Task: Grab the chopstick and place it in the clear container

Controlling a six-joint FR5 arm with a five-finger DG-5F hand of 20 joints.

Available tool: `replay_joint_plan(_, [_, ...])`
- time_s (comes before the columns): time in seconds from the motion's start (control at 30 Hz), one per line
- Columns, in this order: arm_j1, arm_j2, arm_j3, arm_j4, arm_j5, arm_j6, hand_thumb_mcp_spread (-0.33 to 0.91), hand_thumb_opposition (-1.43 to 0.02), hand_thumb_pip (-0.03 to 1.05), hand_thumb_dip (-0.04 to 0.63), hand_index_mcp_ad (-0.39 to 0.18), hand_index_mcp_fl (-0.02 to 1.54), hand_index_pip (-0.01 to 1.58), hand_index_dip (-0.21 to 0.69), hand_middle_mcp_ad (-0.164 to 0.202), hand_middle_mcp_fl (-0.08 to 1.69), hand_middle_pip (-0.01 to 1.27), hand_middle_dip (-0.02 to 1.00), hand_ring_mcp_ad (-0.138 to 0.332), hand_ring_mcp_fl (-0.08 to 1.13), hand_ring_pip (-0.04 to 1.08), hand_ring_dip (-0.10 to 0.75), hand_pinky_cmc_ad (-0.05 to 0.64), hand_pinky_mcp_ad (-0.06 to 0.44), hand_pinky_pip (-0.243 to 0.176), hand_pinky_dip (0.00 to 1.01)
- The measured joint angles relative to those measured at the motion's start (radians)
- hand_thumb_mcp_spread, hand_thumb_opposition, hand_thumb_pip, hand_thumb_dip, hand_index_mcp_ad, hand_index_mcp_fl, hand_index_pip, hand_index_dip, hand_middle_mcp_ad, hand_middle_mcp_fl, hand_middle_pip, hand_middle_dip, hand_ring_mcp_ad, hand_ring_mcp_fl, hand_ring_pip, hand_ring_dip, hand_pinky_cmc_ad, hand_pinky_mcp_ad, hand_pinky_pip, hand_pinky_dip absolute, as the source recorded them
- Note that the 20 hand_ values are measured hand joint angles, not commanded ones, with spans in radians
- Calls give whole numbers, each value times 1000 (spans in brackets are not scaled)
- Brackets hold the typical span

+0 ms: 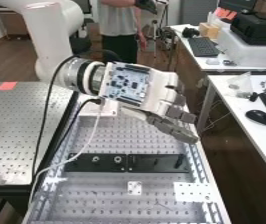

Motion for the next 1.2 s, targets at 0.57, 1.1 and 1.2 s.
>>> replay_joint_plan(0.57, [142, 48, -42, -76, 161, 6, 864, -1136, 447, 326, -103, 1485, 187, 428, 12, 1363, 192, 682, 72, 867, 108, 422, 492, 297, 126, 154])
replay_joint_plan(1.1, [260, 75, -56, -137, 230, -30, 864, -1136, 447, 326, -98, 1485, 187, 429, 10, 1360, 192, 682, 70, 883, 105, 422, 492, 297, 127, 154])
replay_joint_plan(1.2, [284, 80, -56, -150, 243, -39, 864, -1136, 447, 328, -98, 1487, 187, 429, 10, 1363, 192, 682, 72, 878, 108, 422, 492, 297, 127, 154])
